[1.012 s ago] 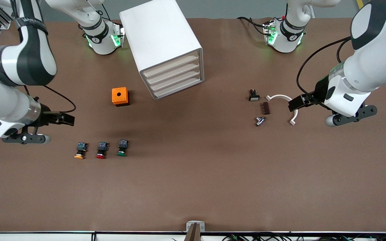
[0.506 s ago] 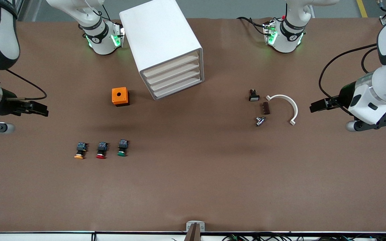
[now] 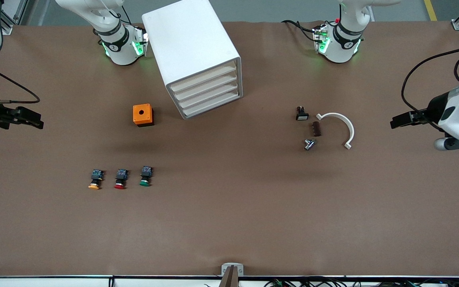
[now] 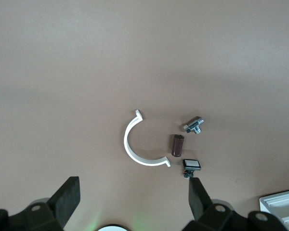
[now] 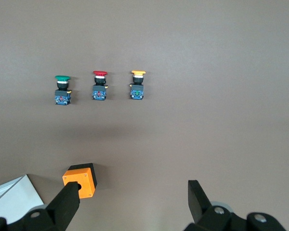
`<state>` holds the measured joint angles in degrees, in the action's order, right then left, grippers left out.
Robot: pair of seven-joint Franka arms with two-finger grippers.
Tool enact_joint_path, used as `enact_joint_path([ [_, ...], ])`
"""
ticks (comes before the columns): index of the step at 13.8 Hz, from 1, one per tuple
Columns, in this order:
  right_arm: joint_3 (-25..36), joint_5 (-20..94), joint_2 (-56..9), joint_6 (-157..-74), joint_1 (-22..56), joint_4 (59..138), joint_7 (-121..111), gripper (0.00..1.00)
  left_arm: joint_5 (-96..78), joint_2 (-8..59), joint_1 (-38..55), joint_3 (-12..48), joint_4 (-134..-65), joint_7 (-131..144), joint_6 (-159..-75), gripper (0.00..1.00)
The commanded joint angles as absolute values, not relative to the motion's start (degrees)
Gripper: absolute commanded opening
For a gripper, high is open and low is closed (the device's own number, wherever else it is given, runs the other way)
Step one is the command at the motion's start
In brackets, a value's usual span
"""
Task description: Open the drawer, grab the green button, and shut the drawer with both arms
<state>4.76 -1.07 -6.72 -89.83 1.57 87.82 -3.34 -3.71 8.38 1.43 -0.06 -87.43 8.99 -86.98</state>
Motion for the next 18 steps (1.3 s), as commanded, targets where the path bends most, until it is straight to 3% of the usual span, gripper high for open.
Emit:
enact_joint_path([
  [1,3.87,-1.76,-6.50,-88.16,0.53,87.01,-4.04,1.00,-2.64,4.23,1.32,-0.26,-89.38,8.17,-87.45,0.99],
  [6,3.96,-1.14,-6.68,-88.07,-0.96,87.10,-4.04,1.00,-2.64,-0.08,1.32,-0.44,-89.56,7.21,-89.29,0.99],
  [10,3.87,-1.14,-6.77,-88.15,-0.79,87.01,-3.52,1.00,-2.64,-0.35,1.14,-0.35,-88.77,7.21,-93.42,0.99],
  [18,3.87,-1.14,-6.94,-87.54,-0.97,84.91,-3.51,1.00,-2.72,-1.67,1.32,0.17,-89.03,7.47,-93.52,0.99],
])
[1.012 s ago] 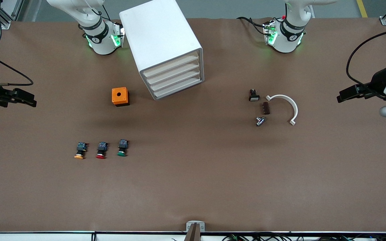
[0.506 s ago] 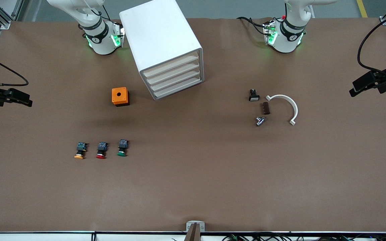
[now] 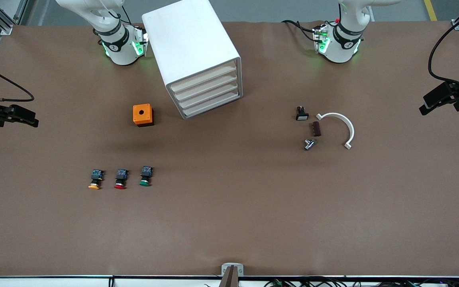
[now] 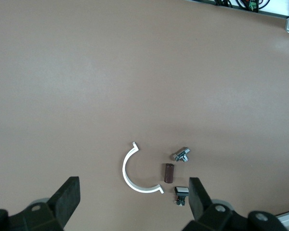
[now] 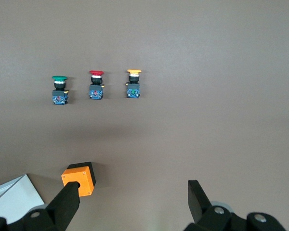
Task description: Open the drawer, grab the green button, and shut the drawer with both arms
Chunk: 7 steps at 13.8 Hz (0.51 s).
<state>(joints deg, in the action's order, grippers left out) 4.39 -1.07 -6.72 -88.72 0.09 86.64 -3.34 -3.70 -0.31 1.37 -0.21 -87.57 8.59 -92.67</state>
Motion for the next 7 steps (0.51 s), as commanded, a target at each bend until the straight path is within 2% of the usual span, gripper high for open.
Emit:
enact_joint_path([
  [1,3.95,-1.14,-6.86,-86.93,-0.97,84.29,-3.52,1.00,-2.72,-1.67,1.32,0.18,-89.03,7.38,-93.52,0.99],
  [7,4.13,-1.05,-5.98,-81.40,-1.05,83.50,-3.43,1.00,-2.64,-1.58,1.32,0.18,-89.03,7.21,-93.60,0.99],
])
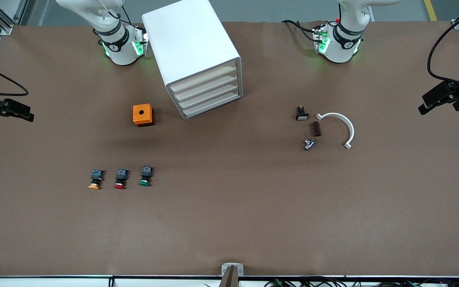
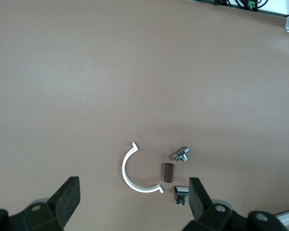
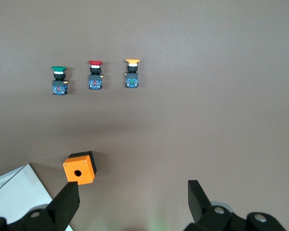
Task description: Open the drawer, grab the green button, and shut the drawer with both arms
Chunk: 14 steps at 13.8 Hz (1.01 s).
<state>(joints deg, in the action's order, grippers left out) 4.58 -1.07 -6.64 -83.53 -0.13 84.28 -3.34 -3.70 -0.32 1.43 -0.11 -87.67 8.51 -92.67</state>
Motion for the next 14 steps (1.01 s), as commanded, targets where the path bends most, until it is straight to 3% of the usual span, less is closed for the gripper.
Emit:
enact_joint_path([
  [1,4.22,-1.05,-5.19,-81.04,-1.14,83.58,-3.34,1.00,-2.64,-1.58,1.41,0.18,-89.03,7.21,-93.60,0.99],
  [14,3.34,-0.97,-2.90,-81.03,-1.58,83.50,-4.13,1.00,-2.55,-1.14,1.58,0.18,-88.59,5.89,-93.34,0.99],
])
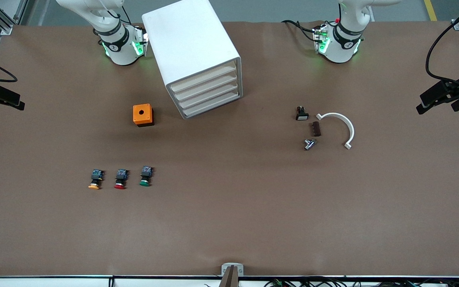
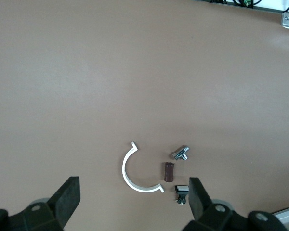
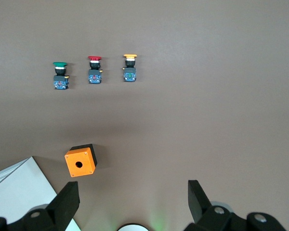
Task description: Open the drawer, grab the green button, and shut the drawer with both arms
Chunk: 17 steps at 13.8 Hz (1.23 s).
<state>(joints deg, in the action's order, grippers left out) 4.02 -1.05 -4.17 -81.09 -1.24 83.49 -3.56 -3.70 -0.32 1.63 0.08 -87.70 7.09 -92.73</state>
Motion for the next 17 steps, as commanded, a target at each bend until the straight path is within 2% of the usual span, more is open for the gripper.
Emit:
enact_joint_path([
  [1,3.25,-0.97,-2.81,-81.30,-1.58,83.50,-4.13,1.00,-2.55,-1.14,1.58,0.18,-88.59,5.89,-93.34,0.99],
  [9,3.43,-0.79,0.17,-85.42,-0.26,84.02,-4.13,1.00,-2.64,-1.23,1.76,0.26,-88.51,5.89,-93.34,0.99],
  [13,3.43,-0.09,0.61,-83.24,-1.58,84.29,-4.13,1.00,-2.55,-1.23,1.76,0.26,-88.51,5.89,-93.34,1.00],
  [17,3.95,-0.09,5.17,-83.93,-0.97,90.77,-4.13,1.00,-2.55,-1.23,1.76,0.26,-88.51,5.89,-93.34,0.99],
])
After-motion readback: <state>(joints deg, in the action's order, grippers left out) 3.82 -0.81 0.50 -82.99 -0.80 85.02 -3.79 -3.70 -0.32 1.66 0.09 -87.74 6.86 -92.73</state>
